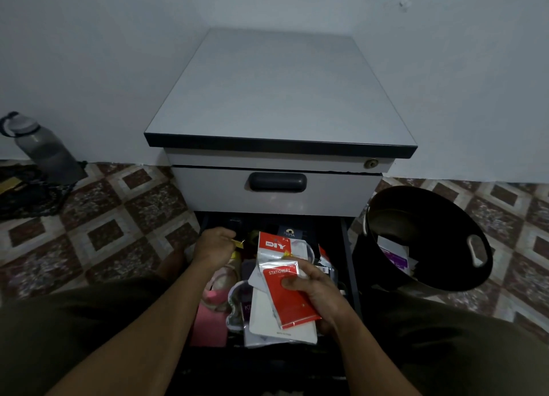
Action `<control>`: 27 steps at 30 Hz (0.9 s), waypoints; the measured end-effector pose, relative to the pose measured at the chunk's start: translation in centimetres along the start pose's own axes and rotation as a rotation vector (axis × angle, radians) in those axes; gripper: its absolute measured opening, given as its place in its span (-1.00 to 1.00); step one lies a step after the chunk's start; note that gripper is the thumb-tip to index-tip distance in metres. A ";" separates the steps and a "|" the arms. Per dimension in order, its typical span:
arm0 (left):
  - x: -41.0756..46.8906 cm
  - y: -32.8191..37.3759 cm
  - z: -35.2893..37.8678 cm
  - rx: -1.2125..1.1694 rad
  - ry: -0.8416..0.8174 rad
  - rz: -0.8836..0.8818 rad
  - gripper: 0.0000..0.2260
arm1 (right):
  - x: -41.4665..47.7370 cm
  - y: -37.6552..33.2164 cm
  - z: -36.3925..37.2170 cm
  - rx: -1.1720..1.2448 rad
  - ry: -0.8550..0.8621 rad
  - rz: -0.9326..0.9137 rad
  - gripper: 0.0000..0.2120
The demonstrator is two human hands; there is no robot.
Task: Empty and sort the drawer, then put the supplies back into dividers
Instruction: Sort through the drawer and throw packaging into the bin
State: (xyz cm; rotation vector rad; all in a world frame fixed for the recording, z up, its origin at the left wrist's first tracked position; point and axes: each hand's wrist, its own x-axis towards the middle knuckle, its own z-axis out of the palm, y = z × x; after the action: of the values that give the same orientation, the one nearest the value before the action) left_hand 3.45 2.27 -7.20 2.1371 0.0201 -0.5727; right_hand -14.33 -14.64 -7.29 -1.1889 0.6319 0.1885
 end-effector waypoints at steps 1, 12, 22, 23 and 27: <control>-0.3 -0.1 -0.2 -0.053 0.013 -0.020 -0.74 | 0.0 0.0 0.0 0.005 -0.001 -0.001 -0.54; -5.6 -1.4 -3.3 -0.056 -0.053 -0.014 -0.62 | -1.4 -1.3 -0.5 0.067 -0.029 -0.057 -0.56; -6.8 -2.4 -4.5 -0.112 0.075 -0.051 -0.79 | -2.1 -1.6 -0.5 0.079 0.004 -0.103 -0.63; -6.5 -2.7 -4.7 -0.085 0.081 -0.042 -0.76 | -2.0 -1.6 -0.5 0.106 0.007 -0.109 -0.65; -7.8 -1.8 -4.2 -0.149 -0.004 -0.035 -0.76 | -1.8 -1.6 -0.2 0.188 -0.005 -0.125 -0.61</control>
State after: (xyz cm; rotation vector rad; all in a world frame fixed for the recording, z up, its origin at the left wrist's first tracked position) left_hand -2.27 8.07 -3.35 1.9946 0.0951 -0.5775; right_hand -15.15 -15.07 -5.08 -1.0422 0.5567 0.0255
